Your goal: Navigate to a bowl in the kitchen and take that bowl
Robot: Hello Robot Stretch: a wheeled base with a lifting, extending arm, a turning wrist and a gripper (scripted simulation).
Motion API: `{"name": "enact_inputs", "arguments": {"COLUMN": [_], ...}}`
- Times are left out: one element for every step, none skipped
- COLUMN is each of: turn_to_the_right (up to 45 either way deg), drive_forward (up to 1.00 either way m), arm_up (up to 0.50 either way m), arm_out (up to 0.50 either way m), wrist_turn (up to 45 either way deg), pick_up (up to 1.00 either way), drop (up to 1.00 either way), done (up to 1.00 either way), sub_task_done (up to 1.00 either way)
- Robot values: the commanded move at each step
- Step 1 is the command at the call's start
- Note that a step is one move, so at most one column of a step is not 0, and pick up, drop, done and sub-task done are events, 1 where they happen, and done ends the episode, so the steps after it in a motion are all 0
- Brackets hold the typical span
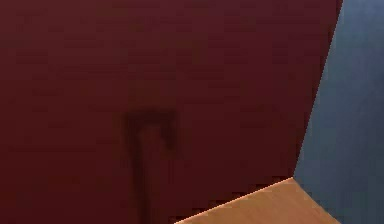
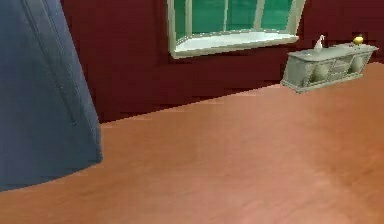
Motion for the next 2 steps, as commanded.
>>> {"name": "enact_inputs", "arguments": {"turn_to_the_right": [0.0, -45.0], "drive_forward": [0.15, 0.0], "arm_up": [0.0, 0.0], "arm_out": [0.0, 0.0], "wrist_turn": [0.0, 0.0], "pick_up": [0.0, 0.0], "drop": [0.0, 0.0], "done": [0.0, 0.0], "sub_task_done": [0.0, 0.0]}}
